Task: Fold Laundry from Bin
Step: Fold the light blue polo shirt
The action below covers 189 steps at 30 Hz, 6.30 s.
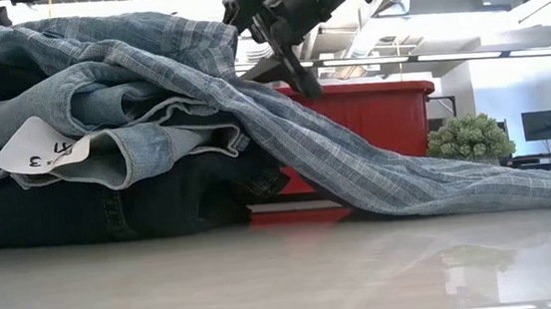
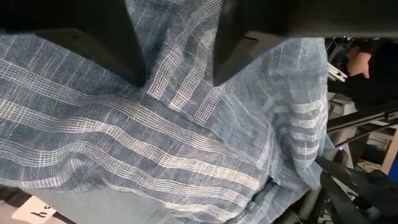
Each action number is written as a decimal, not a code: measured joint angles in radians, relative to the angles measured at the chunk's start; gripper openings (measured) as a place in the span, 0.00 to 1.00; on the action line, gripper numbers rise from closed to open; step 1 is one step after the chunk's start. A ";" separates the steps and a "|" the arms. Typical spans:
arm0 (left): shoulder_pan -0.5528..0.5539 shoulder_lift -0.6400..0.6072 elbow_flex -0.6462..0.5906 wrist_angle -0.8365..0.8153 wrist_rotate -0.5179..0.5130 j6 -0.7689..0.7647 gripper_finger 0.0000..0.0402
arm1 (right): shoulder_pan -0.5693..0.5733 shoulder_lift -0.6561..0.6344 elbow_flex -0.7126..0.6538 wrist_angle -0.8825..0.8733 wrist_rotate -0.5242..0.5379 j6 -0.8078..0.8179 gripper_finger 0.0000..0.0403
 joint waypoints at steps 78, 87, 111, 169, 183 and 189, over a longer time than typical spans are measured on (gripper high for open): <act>0.286 -0.021 0.237 -0.096 -0.215 0.143 0.34 | -0.070 -0.770 -0.531 -0.700 0.131 0.105 0.56; 0.368 0.280 0.223 0.295 -0.134 0.469 0.34 | -0.157 -0.796 -0.716 -0.882 0.139 0.209 0.66; 0.394 0.456 0.222 0.199 0.048 0.376 0.34 | -0.182 -0.772 -1.038 -0.163 -0.023 0.270 0.55; 0.322 0.611 0.220 0.382 -0.199 0.372 0.34 | 0.042 -0.344 0.304 -1.000 0.130 -0.080 0.07; 0.144 0.170 0.223 0.328 -0.431 0.492 0.34 | 0.012 0.176 0.961 -0.849 -0.006 -0.182 0.07; 0.083 0.115 0.223 0.172 -0.512 0.424 0.34 | 0.012 0.271 0.925 -0.526 -0.129 -0.130 0.07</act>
